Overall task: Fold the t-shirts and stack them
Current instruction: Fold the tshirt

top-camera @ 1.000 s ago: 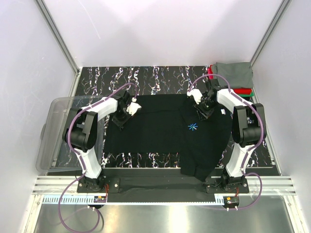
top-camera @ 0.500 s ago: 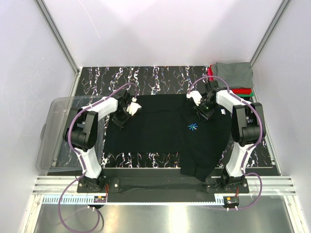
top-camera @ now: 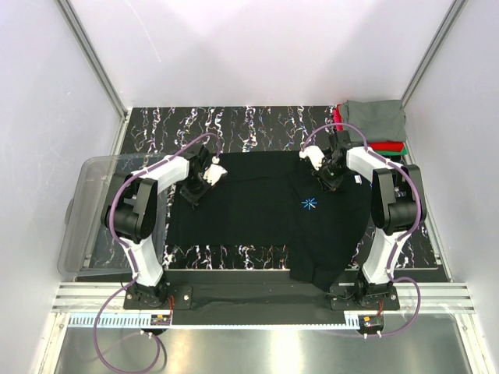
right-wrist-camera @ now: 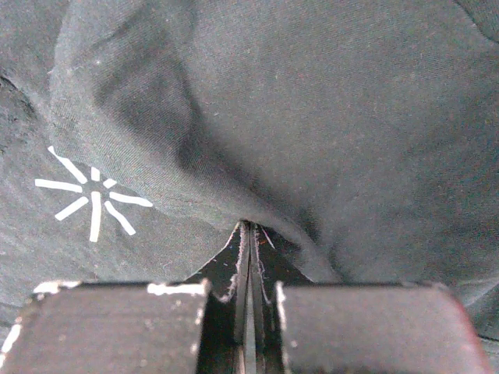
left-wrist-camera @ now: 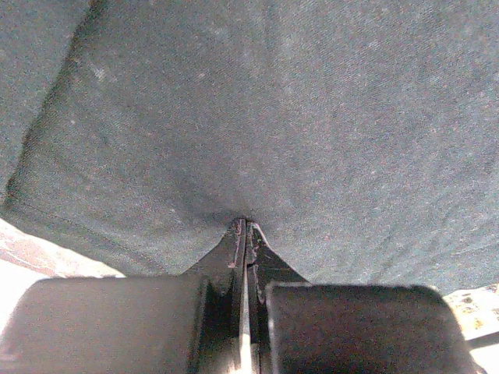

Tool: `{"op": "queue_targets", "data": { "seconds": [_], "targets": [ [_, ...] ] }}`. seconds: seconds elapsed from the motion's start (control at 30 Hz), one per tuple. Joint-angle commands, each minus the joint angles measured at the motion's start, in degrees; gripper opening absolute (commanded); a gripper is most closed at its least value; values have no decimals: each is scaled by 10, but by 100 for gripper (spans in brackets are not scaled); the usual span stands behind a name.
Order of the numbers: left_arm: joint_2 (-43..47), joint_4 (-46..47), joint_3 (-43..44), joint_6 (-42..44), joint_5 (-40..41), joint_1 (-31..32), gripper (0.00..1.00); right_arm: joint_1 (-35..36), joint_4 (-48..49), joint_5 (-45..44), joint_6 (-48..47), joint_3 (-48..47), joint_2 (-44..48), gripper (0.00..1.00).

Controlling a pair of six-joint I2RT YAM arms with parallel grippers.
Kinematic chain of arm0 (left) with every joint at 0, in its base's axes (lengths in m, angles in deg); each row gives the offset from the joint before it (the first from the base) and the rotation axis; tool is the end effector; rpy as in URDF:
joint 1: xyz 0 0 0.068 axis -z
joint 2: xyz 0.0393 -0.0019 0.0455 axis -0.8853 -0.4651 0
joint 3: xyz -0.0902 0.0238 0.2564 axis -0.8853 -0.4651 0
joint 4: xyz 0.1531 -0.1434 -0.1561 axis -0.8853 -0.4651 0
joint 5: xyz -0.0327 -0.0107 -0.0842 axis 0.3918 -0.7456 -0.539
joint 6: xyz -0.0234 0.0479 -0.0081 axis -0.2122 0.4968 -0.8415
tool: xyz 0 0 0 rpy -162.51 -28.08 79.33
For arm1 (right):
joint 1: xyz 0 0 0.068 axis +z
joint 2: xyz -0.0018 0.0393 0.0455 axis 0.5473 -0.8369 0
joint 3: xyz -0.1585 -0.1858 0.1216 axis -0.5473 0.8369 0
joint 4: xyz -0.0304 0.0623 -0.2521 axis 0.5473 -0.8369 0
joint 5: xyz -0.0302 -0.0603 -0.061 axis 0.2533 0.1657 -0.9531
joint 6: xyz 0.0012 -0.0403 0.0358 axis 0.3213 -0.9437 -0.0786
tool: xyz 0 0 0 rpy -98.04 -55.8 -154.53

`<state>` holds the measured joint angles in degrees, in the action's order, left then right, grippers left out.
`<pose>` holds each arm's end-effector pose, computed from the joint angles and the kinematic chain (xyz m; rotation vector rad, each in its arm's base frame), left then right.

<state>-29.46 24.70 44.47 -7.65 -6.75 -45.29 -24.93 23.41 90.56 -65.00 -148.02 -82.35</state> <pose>0.3211 -0.1008 0.1596 1.1002 2.8028 -0.0980 0.3685 0.0631 0.1622 -1.3566 2.4138 0.2184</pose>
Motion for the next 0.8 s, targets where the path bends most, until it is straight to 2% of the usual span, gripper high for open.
{"op": "queue_targets", "data": {
  "seconds": [0.0,0.3,0.4,0.53,0.77],
  "targets": [
    [-10,12,6,1,-2,4,0,5,27,-7,10,7,16,2],
    [-10,16,3,0,-6,4,0,5,27,-5,13,32,68,1],
    [-11,17,5,0,-6,5,0,5,39,-19,0,47,77,26],
    [-17,16,9,-2,-8,8,0,5,57,-36,-8,60,71,30],
    [-16,15,9,0,-2,13,0,5,66,-38,-15,60,55,29]
  ]
}}
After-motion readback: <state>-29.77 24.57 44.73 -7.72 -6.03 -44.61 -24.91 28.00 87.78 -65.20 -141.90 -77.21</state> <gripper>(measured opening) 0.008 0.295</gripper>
